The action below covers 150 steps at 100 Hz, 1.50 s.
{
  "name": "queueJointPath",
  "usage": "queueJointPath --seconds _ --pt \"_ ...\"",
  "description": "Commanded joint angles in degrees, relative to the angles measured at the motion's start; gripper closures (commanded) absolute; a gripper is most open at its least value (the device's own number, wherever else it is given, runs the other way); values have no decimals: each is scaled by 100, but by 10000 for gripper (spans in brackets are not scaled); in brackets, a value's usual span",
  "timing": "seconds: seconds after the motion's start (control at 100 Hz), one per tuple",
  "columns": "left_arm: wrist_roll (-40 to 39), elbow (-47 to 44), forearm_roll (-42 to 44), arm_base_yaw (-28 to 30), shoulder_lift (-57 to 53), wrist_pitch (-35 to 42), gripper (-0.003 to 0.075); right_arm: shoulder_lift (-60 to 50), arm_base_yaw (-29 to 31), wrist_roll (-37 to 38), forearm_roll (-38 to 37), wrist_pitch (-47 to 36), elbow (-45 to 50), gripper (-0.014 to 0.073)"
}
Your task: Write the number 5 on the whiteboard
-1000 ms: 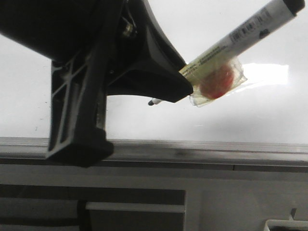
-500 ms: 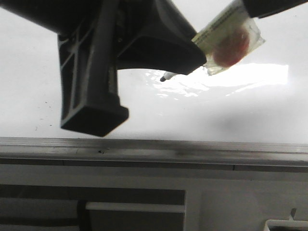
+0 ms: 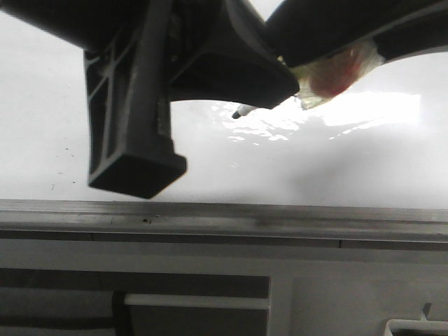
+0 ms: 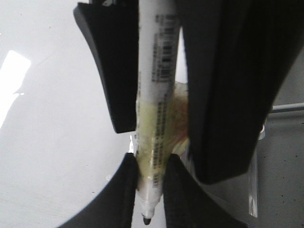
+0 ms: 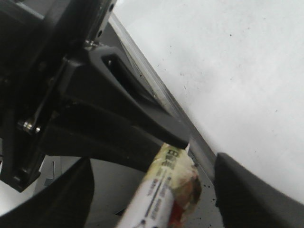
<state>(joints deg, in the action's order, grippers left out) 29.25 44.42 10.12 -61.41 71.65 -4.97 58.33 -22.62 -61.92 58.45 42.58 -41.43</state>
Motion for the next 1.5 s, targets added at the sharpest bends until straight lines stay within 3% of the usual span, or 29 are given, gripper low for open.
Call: queueJointPath --seconds 0.0,0.33,0.55,0.62,0.79,0.86,1.32,1.49 --pt "-16 179 -37 -11 -165 433 741 -49 17 -39 298 -102 -179 237" --pt "-16 179 -37 -11 -165 433 741 -49 17 -39 298 -113 -179 666" --pt "-16 179 -105 -11 -165 433 718 -49 17 -53 287 -147 -179 646" --pt "-16 179 -149 -11 -165 433 640 -49 17 -82 279 -209 -179 646" --pt "-16 179 -589 -11 -178 433 348 -142 17 -82 240 -342 -179 646" --pt "-16 179 -705 -11 -231 433 286 -252 17 -82 212 -355 -179 645" --pt "-16 -91 -2490 4 -1741 497 280 -1833 17 -82 34 -1657 894 645" --pt "-16 -828 -3472 562 -2549 807 309 -1939 17 -82 -106 -2166 930 645"
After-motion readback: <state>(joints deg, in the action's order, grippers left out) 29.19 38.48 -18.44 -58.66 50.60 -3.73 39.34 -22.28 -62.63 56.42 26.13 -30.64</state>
